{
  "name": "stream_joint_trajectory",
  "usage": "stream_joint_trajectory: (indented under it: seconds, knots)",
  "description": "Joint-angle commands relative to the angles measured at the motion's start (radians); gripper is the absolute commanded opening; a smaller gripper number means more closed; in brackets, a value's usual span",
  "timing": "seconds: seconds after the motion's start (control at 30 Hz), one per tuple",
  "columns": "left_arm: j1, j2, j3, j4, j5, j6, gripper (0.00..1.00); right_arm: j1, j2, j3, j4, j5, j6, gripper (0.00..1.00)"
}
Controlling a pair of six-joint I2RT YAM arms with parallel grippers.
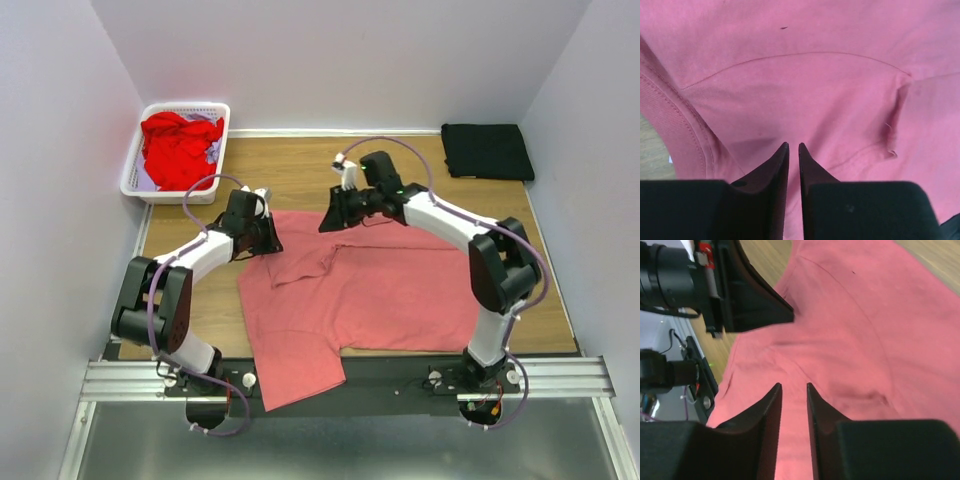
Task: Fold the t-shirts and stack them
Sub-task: Fold the tshirt
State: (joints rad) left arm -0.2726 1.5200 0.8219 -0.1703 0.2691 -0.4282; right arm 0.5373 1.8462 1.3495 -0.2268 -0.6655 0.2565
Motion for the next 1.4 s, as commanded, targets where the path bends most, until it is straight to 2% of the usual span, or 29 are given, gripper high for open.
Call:
stream_joint_trajectory:
  seconds: [0.0,0.27,0.33,0.57,0.7,0.97,1.07,1.23,1.37]
  knots:
    - [-0.004,0.042,0.011,0.035,-0.045,0.017,0.18,0.07,0.111,0.071,-0.02,0.131,0.079,0.31]
    - [-0.002,0.065,-0.053,0.049,-0.085,0.014,0.16,0.095,0.238,0.122,-0.04,0.129,0.11,0.28]
    - [-0.002,0.062,-0.063,0.054,-0.088,0.006,0.15,0.095,0.249,0.123,-0.095,0.129,0.098,0.27]
    - [0.004,0.058,-0.067,0.046,-0.097,0.006,0.14,0.087,0.147,-0.038,-0.19,0.303,0.035,0.24]
    - [0.006,0.057,-0.066,0.045,-0.102,0.008,0.14,0.055,0.085,-0.116,-0.195,0.346,0.027,0.23]
    - [0.01,0.025,-0.043,0.012,-0.091,0.005,0.14,-0.059,-0.045,-0.214,-0.198,0.353,0.004,0.23]
    - [0.012,-0.024,-0.012,0.009,-0.113,-0.01,0.18,-0.12,-0.131,-0.23,-0.201,0.43,0.001,0.24]
    - [0.038,-0.017,0.055,0.028,-0.172,-0.027,0.2,-0.31,-0.214,-0.254,-0.198,0.582,0.026,0.35]
    - [0.055,0.077,0.108,0.058,-0.176,-0.037,0.2,-0.462,-0.216,-0.262,-0.194,0.621,0.078,0.38]
